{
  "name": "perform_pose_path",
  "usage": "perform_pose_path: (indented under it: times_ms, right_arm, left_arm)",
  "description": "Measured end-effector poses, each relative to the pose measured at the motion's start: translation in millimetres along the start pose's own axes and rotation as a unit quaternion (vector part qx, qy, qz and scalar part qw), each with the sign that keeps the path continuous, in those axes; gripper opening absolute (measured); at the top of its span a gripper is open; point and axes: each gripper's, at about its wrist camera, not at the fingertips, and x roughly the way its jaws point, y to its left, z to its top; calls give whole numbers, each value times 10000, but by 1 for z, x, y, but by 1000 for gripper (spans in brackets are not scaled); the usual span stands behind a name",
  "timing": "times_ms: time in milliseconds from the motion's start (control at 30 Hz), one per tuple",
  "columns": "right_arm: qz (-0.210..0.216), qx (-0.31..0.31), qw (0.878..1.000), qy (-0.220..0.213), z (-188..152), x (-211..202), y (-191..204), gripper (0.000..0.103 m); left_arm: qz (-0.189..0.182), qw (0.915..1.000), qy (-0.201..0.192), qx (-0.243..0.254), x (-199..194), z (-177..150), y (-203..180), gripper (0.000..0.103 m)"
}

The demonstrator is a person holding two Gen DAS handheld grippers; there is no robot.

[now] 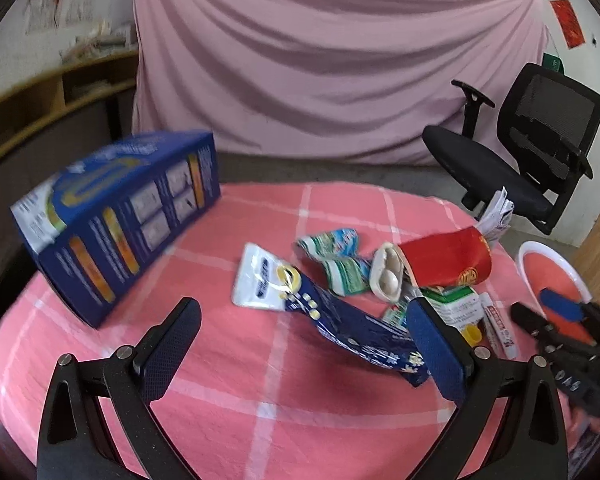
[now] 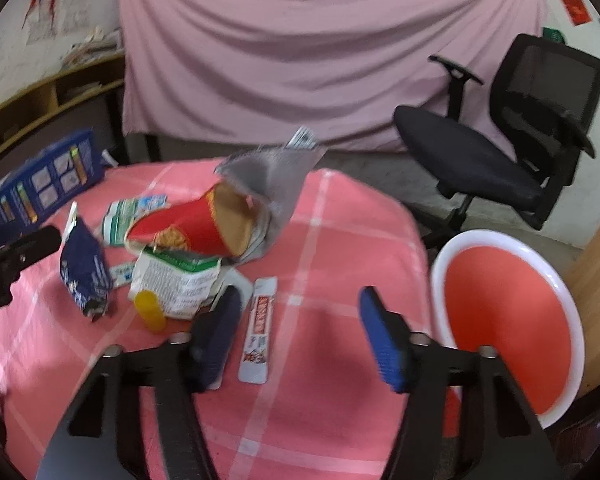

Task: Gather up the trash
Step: 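Grasp the white-blue squeeze tube with the left tool while the right tool grasps a small sachet, then carry both items over the orange bucket and open both tools to drop them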

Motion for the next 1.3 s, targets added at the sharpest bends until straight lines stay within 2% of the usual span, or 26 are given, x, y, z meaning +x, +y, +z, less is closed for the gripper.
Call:
perform_pose_path:
  times_ms: [67, 100, 167, 233, 400, 533, 567, 633, 833, 900, 1033, 1200, 1300]
  right_arm:
    - [175, 41, 9998, 133, -1, 4, -1, 49]
    - [203, 46, 9996, 177, -1, 5, -1, 44]
    - [268, 37, 9991, 325, -2, 9, -2, 38]
    - [334, -2, 9984, 464, -3, 14, 0, 34]
    - [420, -135, 9970, 643, -3, 21, 6, 32]
    - [597, -134, 9954, 731, -4, 24, 5, 25]
    - [621, -117, 9953, 734, -4, 25, 5, 24]
    - [673, -69, 9949, 752, -5, 25, 4, 14]
    - [858, 41, 9939, 699, -6, 23, -2, 11]
    - [879, 46, 9941, 628, -6, 19, -1, 11]
    - [886, 13, 9958, 216, -8, 1, 1, 11]
    - [990, 38, 9930, -647, -11, -30, -3, 11]
    - [1030, 104, 9858, -1322, -16, -53, -8, 11]
  left_arm:
    - [-106, 9996, 229, -123, 5, 1, 2, 93]
    - [-143, 9993, 304, -178, 7, 0, 3, 91]
    - [-212, 9984, 454, -277, 9, 0, 5, 79]
    - [-329, 9971, 561, -397, 10, 1, 8, 72]
    - [-772, 9930, 597, -664, 8, 5, 15, 52]
    - [-1117, 9871, 646, -945, 6, 8, 24, 28]
    - [-1171, 9859, 667, -994, 5, 8, 26, 25]
    - [-1250, 9835, 680, -1118, 3, 7, 32, 21]
    - [-1309, 9842, 553, -1054, -15, 10, 34, 14]
    - [-1282, 9864, 465, -920, -21, 9, 30, 13]
    - [-1312, 9898, 165, -528, -37, 4, 17, 11]
    - [-1352, 9901, -337, 145, -61, -6, -6, 7]
    - [-1316, 9882, -672, 399, -70, -7, -23, 7]
